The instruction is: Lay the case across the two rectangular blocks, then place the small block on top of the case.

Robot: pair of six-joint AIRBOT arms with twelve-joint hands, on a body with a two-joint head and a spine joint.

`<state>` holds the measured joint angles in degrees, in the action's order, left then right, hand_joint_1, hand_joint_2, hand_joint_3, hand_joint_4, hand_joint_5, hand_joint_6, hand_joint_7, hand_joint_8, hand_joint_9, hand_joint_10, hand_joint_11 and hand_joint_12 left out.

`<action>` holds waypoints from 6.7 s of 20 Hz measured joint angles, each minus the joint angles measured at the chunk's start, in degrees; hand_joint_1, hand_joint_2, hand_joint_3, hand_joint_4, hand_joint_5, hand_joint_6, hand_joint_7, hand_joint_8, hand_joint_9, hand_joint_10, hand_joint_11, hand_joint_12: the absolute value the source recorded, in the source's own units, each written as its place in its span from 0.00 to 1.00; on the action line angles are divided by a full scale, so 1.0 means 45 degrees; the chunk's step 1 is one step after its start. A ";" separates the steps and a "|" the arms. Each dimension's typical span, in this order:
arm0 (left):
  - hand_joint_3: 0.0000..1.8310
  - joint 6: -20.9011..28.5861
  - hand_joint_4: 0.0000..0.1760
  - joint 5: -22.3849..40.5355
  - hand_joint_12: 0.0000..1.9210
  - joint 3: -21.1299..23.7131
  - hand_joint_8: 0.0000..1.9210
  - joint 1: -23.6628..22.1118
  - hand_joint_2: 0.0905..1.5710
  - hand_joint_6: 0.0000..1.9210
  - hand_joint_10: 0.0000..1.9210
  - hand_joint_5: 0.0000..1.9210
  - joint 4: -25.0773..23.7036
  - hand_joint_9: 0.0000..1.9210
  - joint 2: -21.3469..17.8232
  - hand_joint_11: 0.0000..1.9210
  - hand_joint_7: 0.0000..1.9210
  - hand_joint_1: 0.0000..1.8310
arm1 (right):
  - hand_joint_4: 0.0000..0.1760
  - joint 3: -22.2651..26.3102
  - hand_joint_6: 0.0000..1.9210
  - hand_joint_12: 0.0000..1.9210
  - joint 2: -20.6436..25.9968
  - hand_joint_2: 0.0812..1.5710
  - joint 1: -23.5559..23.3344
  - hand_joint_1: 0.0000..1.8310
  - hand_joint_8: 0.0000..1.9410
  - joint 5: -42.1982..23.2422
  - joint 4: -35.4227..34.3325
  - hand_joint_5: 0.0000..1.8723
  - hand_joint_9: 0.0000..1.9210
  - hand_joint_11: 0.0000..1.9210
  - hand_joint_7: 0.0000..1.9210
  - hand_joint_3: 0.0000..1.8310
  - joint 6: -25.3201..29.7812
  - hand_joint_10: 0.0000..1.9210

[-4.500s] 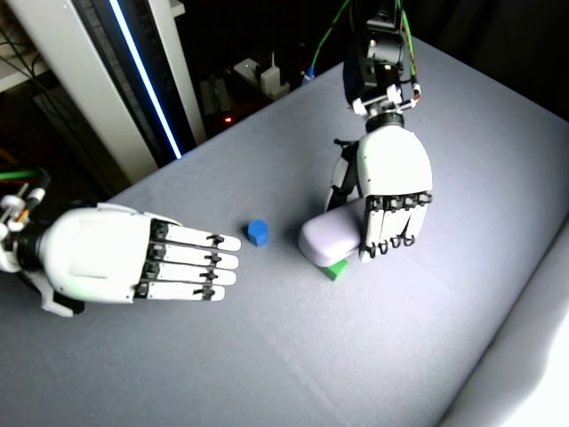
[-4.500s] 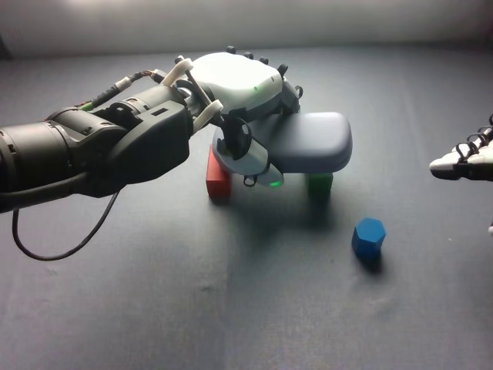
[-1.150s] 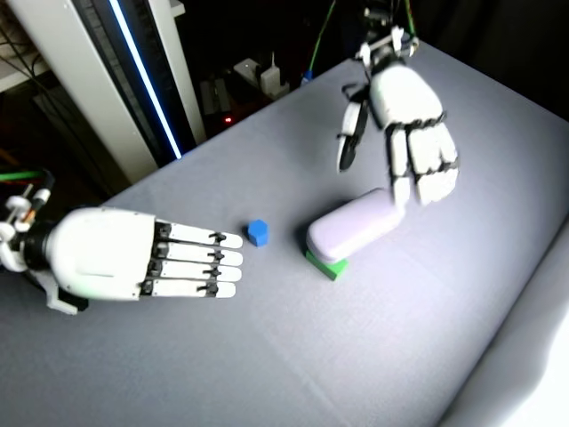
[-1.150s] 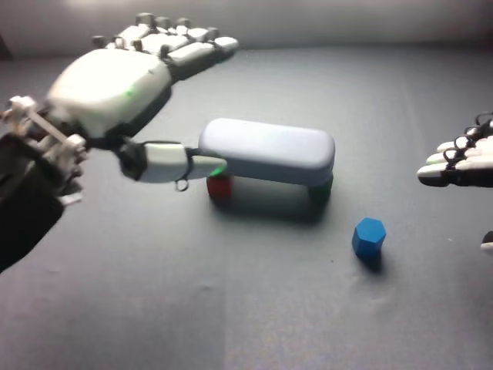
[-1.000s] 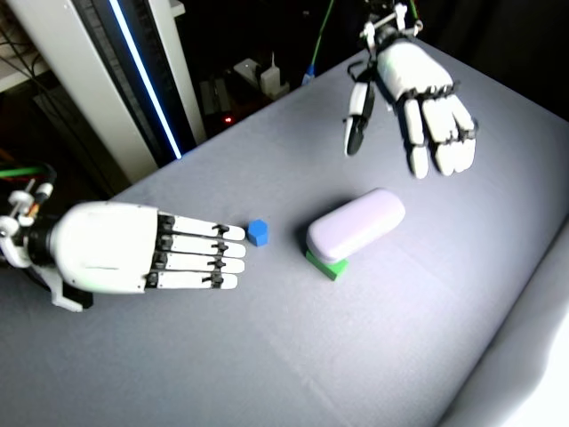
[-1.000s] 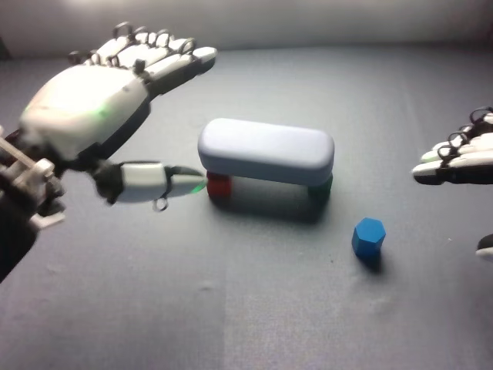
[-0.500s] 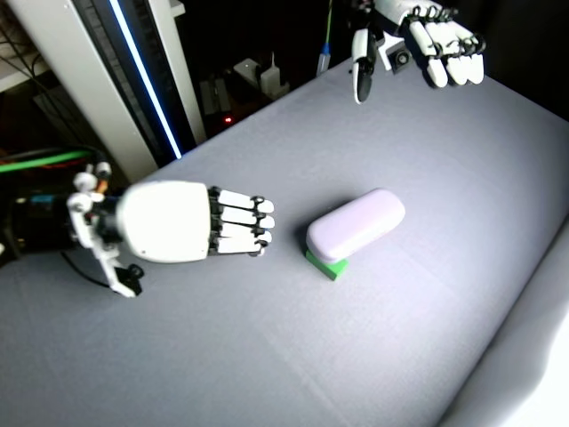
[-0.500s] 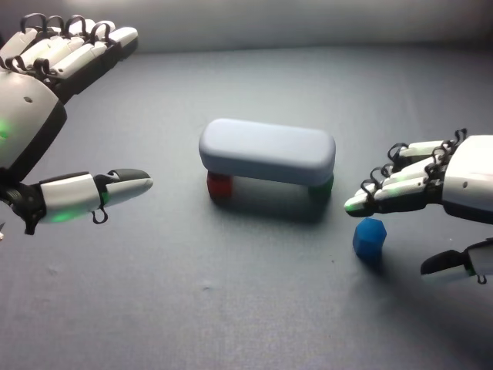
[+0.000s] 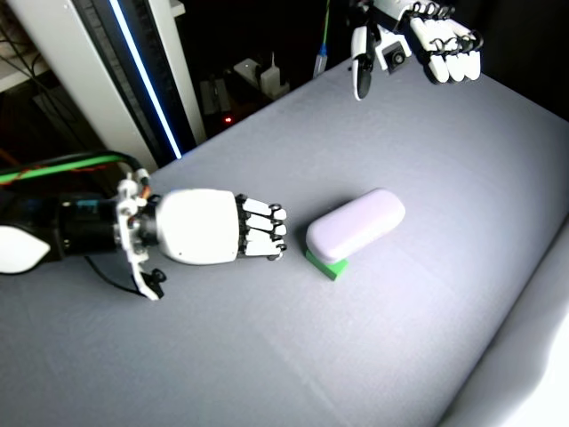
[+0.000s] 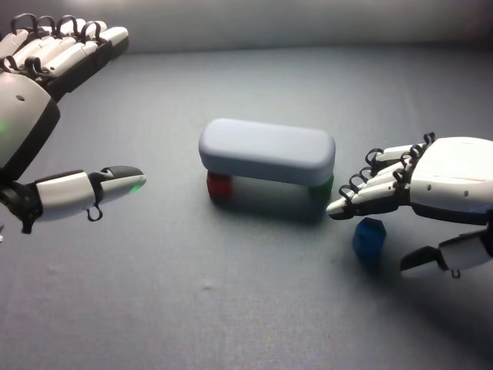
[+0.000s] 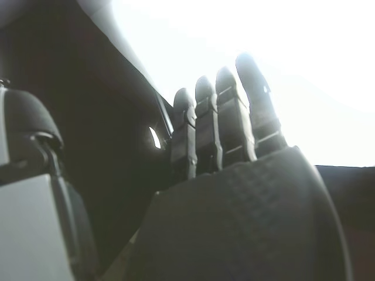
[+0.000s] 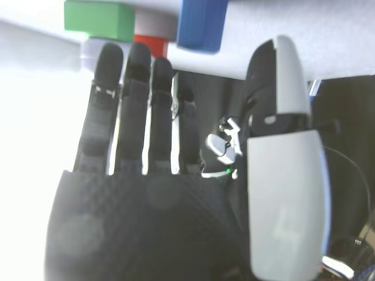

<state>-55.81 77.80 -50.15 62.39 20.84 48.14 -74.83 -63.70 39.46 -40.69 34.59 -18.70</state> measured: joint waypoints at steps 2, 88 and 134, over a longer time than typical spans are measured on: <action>0.00 0.0058 0.03 0.0029 0.38 -0.0015 0.00 0.0010 0.56 0.00 0.00 0.14 0.0209 0.12 0.0155 0.00 0.14 0.50 | 0.00 -0.0112 0.00 0.55 -0.0039 0.65 -0.0015 0.60 0.01 0.0267 0.0010 0.26 0.35 0.17 0.29 0.00 0.0019 0.02; 0.00 0.0947 0.19 0.0175 0.39 -0.0121 0.00 0.0855 0.56 0.00 0.00 0.16 0.0797 0.14 0.0699 0.00 0.15 0.45 | 0.00 -0.3060 0.48 0.94 -0.3458 0.68 -0.5115 0.64 0.68 0.3060 0.1370 0.54 0.59 0.58 0.54 0.00 -0.1180 0.82; 0.00 0.1404 0.68 0.0976 0.21 0.0044 0.00 0.1229 0.61 0.00 0.00 0.10 0.0816 0.05 0.0495 0.00 0.07 0.29 | 0.99 -0.0068 0.00 0.00 0.0680 0.58 -0.1923 0.33 0.00 -0.2453 -0.4065 0.00 0.00 0.00 0.01 0.01 -0.2132 0.00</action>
<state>-49.50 82.19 -49.95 67.92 24.51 50.37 -75.13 -60.64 30.81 -51.72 16.29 -28.29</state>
